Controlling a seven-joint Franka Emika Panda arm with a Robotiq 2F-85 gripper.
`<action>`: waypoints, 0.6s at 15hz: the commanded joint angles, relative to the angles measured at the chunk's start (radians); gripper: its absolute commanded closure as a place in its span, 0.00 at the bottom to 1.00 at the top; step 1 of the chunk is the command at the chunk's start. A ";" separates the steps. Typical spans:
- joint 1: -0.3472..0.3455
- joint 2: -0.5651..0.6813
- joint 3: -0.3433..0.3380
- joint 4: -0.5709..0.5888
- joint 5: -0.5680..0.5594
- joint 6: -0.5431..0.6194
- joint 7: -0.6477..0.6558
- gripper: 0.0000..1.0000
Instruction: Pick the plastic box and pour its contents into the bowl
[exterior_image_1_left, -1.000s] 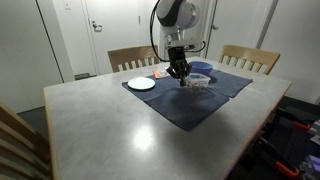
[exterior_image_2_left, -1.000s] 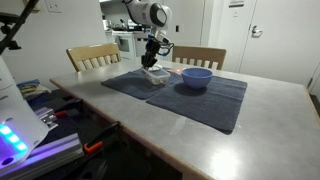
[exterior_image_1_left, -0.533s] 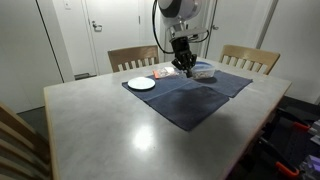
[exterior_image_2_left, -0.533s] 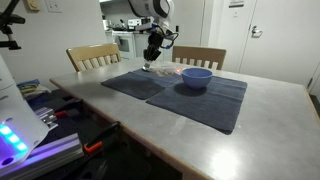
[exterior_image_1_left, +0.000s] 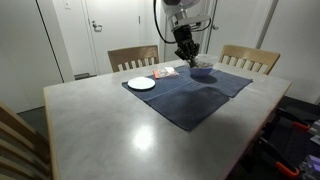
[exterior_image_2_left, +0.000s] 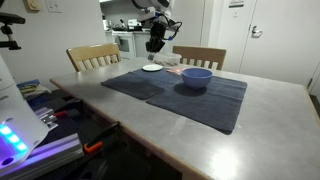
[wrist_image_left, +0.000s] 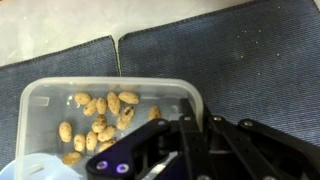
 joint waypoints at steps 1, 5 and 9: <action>-0.010 -0.009 0.007 0.004 -0.004 -0.003 -0.021 0.98; -0.011 -0.007 0.009 0.005 -0.003 -0.002 -0.023 0.92; -0.011 -0.006 0.009 0.004 -0.003 -0.002 -0.023 0.92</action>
